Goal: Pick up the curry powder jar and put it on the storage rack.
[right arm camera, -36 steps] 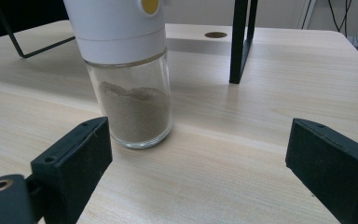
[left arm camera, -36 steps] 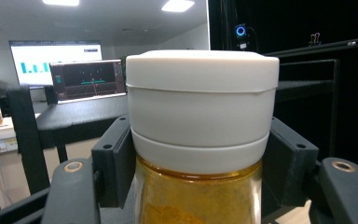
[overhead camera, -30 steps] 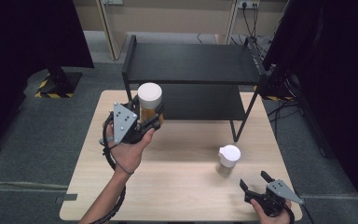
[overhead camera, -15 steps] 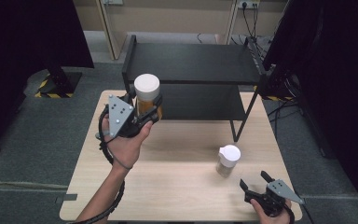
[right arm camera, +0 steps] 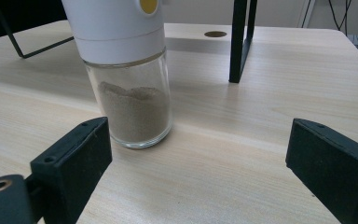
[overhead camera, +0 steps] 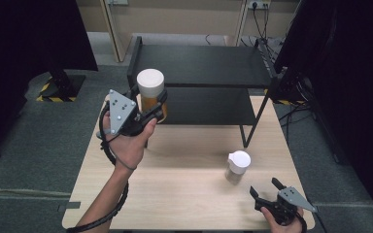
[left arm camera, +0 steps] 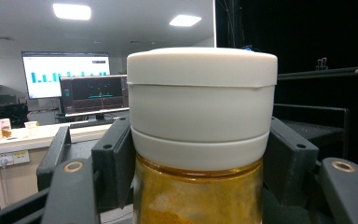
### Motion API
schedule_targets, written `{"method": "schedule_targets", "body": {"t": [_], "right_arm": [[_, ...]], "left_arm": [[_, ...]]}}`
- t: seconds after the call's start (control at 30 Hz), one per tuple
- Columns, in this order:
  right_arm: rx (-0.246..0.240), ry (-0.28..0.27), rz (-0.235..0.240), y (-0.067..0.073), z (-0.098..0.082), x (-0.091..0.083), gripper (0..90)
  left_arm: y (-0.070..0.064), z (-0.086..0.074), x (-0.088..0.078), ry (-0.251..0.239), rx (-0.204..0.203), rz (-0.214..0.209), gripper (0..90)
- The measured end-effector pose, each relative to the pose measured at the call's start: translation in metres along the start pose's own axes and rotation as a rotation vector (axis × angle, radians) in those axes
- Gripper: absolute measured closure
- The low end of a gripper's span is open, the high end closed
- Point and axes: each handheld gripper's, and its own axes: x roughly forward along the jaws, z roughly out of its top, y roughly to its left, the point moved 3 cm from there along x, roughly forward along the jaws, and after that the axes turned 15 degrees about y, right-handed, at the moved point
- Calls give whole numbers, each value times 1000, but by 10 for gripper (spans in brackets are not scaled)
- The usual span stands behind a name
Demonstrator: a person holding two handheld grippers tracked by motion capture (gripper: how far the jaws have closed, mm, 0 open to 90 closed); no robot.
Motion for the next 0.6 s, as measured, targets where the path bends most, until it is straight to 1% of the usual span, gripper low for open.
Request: {"method": "schedule_targets", "body": {"t": [0.33, 0.6], "right_arm": [[2, 0, 1, 0, 0, 0, 69], [5, -1, 1, -1, 0, 0, 69]], "left_arm": [[4, 18, 3, -8, -10, 3, 349], [5, 29, 6, -12, -17, 6, 348]]}}
